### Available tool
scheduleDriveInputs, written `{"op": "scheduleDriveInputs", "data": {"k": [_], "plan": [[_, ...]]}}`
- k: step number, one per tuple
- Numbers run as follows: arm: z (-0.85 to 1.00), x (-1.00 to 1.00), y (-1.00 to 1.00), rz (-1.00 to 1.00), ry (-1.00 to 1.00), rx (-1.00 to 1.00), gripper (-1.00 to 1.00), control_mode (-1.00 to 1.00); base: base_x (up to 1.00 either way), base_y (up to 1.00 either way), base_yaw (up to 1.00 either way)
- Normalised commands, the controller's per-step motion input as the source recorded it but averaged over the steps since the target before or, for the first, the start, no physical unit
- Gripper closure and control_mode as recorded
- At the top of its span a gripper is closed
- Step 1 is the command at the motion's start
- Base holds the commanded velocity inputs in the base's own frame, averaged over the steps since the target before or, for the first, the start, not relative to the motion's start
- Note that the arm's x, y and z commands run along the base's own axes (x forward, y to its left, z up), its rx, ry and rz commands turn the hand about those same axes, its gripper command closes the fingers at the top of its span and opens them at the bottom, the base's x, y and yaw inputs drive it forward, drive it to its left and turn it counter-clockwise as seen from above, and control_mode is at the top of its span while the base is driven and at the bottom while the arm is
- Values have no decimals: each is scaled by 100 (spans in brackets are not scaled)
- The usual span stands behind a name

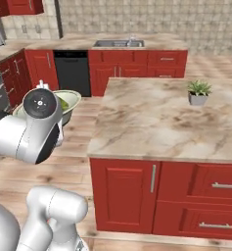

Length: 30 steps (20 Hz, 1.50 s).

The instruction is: The microwave is finished heating the shrimp and lettuce. Take the bowl containing the food and place it on the dining counter.

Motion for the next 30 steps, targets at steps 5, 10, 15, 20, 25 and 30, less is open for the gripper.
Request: {"op": "scheduleDriveInputs", "data": {"k": [5,10,15,20,25,30], "plan": [[0,0,0,0,0,0,100,100,46,100,20],[0,0,0,0,0,0,100,100,88,100,13],[0,0,0,0,0,0,100,100,100,85,0],[0,0,0,0,0,0,100,100,100,18,-3],[0,0,0,0,0,0,100,100,100,0,-17],[0,0,0,0,0,0,100,100,100,0,-22]]}}
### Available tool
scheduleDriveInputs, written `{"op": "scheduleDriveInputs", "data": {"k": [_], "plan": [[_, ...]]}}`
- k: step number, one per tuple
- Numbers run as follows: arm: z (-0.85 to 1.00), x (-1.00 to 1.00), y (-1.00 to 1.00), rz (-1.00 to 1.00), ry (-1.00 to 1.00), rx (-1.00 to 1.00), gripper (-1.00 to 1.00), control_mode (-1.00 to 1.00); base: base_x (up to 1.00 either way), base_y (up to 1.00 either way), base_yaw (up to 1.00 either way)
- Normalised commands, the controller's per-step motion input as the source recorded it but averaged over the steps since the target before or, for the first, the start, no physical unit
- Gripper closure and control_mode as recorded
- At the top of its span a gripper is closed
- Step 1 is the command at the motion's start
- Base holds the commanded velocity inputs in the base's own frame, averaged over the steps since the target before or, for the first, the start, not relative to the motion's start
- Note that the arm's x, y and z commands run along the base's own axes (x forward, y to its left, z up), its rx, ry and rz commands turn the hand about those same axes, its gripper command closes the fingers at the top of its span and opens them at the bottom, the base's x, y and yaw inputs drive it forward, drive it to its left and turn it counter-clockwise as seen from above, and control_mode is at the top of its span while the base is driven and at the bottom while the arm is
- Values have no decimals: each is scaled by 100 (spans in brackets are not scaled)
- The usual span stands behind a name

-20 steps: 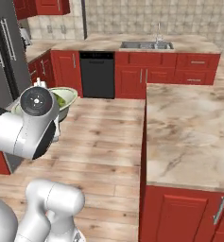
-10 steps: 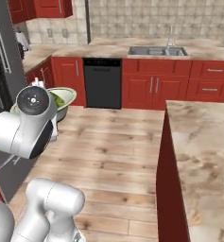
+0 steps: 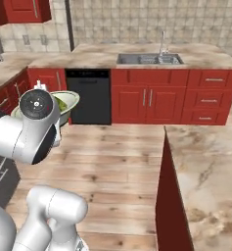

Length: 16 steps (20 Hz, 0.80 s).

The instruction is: The microwave is finished heating the shrimp and lettuce. Take the bowl containing the food and place it on the dining counter.

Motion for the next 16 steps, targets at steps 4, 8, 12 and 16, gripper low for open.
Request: {"op": "scheduleDriveInputs", "data": {"k": [4,8,12,16], "plan": [[0,0,0,0,0,0,100,100,100,1,-26],[0,0,0,0,0,0,100,100,100,8,-33],[0,0,0,0,0,0,100,100,100,17,-36],[0,0,0,0,0,0,100,100,100,38,-39]]}}
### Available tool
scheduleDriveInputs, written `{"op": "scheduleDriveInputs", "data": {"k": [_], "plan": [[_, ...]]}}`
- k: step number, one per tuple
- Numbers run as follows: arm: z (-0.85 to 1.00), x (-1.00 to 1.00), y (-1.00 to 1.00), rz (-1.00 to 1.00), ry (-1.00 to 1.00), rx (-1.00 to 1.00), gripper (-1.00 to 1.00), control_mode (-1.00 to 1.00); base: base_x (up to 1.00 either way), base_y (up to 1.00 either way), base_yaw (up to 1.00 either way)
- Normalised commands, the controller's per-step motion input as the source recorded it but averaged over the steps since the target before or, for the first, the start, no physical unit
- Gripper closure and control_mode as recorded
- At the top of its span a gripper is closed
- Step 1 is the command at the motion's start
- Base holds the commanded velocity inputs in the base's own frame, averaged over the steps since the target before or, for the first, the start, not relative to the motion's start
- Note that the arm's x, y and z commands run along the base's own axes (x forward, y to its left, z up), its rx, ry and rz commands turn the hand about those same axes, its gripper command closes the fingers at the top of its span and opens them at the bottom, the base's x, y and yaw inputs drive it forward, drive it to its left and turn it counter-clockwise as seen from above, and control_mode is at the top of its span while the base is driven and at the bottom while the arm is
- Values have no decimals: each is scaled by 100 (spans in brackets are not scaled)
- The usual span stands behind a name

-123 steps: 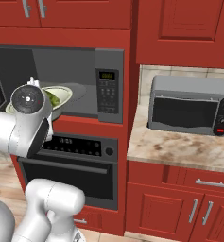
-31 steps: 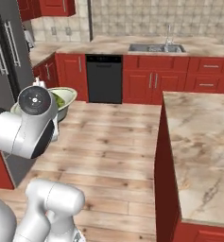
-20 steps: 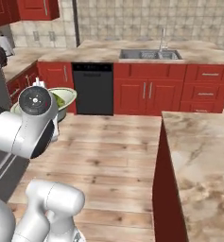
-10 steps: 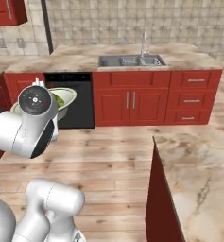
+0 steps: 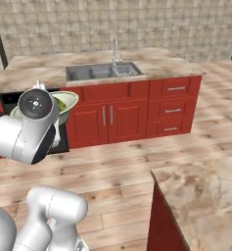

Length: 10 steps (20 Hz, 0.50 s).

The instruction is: The microwave is finished heating the shrimp and lettuce. Take the bowl containing the food and place it on the dining counter.

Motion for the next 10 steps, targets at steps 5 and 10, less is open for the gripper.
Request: {"op": "scheduleDriveInputs", "data": {"k": [5,10], "plan": [[0,0,0,0,0,0,100,100,100,41,-41],[0,0,0,0,0,0,100,100,100,40,-42]]}}
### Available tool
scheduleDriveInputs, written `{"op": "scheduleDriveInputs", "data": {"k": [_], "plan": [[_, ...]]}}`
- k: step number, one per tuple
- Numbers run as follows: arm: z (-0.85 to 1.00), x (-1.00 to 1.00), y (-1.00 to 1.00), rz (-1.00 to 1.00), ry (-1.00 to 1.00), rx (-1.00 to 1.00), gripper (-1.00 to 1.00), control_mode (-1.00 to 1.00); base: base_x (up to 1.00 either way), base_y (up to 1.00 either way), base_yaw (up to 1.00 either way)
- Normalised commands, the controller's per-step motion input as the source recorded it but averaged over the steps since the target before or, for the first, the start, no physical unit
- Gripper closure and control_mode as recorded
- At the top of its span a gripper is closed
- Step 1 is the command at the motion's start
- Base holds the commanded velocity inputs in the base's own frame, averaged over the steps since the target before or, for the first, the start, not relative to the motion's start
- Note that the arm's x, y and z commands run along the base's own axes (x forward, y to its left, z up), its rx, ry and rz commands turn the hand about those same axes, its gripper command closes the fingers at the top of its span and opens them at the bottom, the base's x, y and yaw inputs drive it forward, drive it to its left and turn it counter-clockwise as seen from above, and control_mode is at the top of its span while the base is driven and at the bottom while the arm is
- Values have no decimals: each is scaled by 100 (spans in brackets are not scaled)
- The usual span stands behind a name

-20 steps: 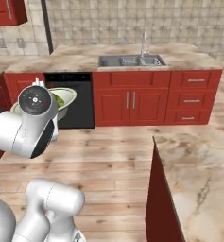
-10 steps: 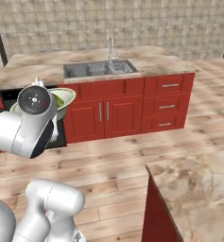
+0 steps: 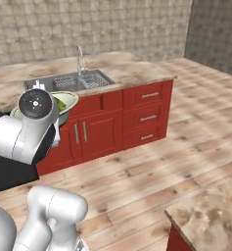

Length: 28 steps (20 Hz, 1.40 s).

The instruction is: The microwave is finished heating the shrimp and lettuce. Take the bowl containing the food and place it on the dining counter.

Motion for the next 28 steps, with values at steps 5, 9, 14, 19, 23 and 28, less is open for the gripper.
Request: {"op": "scheduleDriveInputs", "data": {"k": [5,9,14,19,23,28], "plan": [[0,0,0,0,0,0,100,100,100,36,-41],[0,0,0,0,0,0,100,100,100,16,-43],[0,0,0,0,0,0,100,100,100,0,-44],[0,0,0,0,0,0,100,100,100,-8,-42],[0,0,0,0,0,0,100,100,100,-6,-36],[0,0,0,0,0,0,100,100,100,0,-28]]}}
